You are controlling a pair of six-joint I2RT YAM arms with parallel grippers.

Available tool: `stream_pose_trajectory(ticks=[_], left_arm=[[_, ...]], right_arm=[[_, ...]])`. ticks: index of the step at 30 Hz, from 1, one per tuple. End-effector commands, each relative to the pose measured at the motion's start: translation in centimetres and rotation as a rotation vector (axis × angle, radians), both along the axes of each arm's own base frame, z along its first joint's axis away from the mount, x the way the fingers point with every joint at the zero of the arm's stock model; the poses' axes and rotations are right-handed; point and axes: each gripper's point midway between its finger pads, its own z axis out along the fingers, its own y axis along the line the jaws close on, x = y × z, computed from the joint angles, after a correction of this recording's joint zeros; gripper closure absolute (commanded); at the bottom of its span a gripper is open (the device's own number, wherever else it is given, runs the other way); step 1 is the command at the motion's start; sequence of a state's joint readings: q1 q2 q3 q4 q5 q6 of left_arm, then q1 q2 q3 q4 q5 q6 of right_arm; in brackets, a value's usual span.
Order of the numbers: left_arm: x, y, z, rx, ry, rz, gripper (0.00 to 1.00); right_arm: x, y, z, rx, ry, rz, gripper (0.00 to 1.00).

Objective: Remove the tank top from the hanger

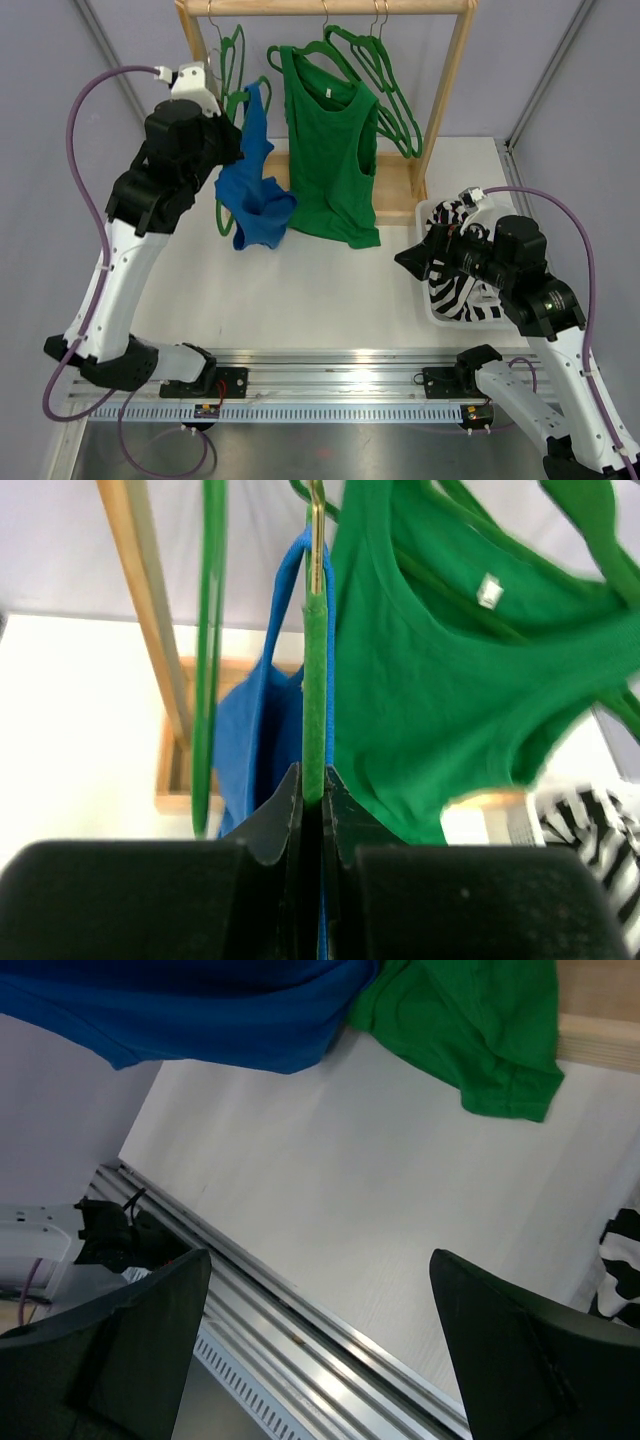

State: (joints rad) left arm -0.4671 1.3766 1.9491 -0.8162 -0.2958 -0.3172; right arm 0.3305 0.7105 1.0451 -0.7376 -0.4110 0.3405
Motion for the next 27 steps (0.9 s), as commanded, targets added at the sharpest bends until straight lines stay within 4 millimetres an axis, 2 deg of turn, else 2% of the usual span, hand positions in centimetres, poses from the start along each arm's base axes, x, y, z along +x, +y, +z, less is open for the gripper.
stream_pose_trajectory(ticks=[1,2,3,4,5,6,7,8,9,10,12,13,14,16,17,18,19,20,22,23,24,26,27], left_arm=[[-3.8,-1.7,1.1,-0.100,-0.063,-0.106,1.00],[-5.6,-1.1,1.3,-0.132,-0.077,-0.106,1.00],[-6.0,-1.3,-1.5,-0.120,-0.023,-0.107,1.00],[-7.0,-1.7,-2.6,-0.126,-0.009,-0.129,1.00],[-8.7,-1.1,-2.2,-0.176,-0.039,-0.138,1.00],[-9.5,-1.0,-3.2,-0.191,-0.031,-0.149,1.00],[-10.0,-1.7,-6.8,-0.174,0.037,-0.176,1.00],[-10.6,-1.8,-7.7,-0.200,0.057,-0.186,1.00],[-12.0,-1.3,-8.1,-0.230,0.048,-0.202,1.00],[-12.8,-2.2,-10.8,-0.233,0.105,-0.256,1.00],[-14.6,-2.7,-11.6,-0.285,0.110,-0.323,1.00],[-16.0,-3.7,-12.1,-0.309,0.135,-0.406,1.00],[-16.6,-4.4,-14.0,-0.320,0.182,-0.442,1.00],[-18.7,-5.3,-14.7,-0.356,0.216,-0.546,1.00],[-19.1,-5.5,-16.0,-0.355,0.247,-0.560,1.00],[-19.5,-5.6,-16.6,-0.362,0.263,-0.571,1.00],[-20.2,-5.6,-16.8,-0.380,0.269,-0.588,1.00],[-20.3,-5.7,-18.0,-0.383,0.296,-0.589,1.00],[-21.0,-6.0,-18.5,-0.411,0.313,-0.616,1.00],[-21.1,-6.2,-18.9,-0.417,0.320,-0.621,1.00],[-21.1,-6.3,-19.8,-0.418,0.339,-0.619,1.00],[-21.2,-6.5,-20.1,-0.435,0.344,-0.629,1.00],[-21.3,-6.6,-20.5,-0.436,0.353,-0.634,1.00]], right_arm=[[0.1,2.1,3.0,0.096,-0.087,0.110,0.01],[0.5,2.6,3.4,0.133,-0.092,0.122,0.00],[0.8,3.2,3.3,0.156,-0.079,0.144,0.01],[0.4,4.0,2.7,0.188,-0.050,0.197,0.01],[0.8,4.7,3.8,0.251,-0.068,0.214,0.01],[1.1,5.2,3.6,0.278,-0.053,0.231,0.00],[1.0,5.7,2.9,0.306,-0.029,0.258,0.01],[1.5,6.1,3.7,0.348,-0.042,0.261,0.01],[2.0,6.4,3.1,0.357,-0.019,0.257,0.00],[2.4,6.7,2.8,0.363,-0.012,0.250,0.00],[3.3,7.3,1.7,0.358,0.001,0.237,0.00],[3.4,8.1,1.2,0.345,0.004,0.223,0.01],[3.7,8.7,0.7,0.327,-0.006,0.218,0.01],[4.2,10.6,-0.5,0.273,-0.006,0.179,0.00],[4.2,11.4,-0.8,0.251,-0.019,0.178,0.01],[4.7,12.2,-2.0,0.221,-0.003,0.167,0.00],[5.4,12.6,-2.1,0.206,-0.011,0.122,0.01],[5.0,13.6,-2.3,0.205,-0.005,0.130,0.00],[5.7,14.7,-3.5,0.178,0.002,0.097,0.05],[5.3,15.6,-3.7,0.165,0.003,0.103,0.06],[5.5,16.3,-4.7,0.137,0.016,0.098,0.07],[6.2,17.0,-4.8,0.107,0.003,0.071,0.10],[6.1,17.9,-6.0,0.079,0.024,0.079,0.11]])
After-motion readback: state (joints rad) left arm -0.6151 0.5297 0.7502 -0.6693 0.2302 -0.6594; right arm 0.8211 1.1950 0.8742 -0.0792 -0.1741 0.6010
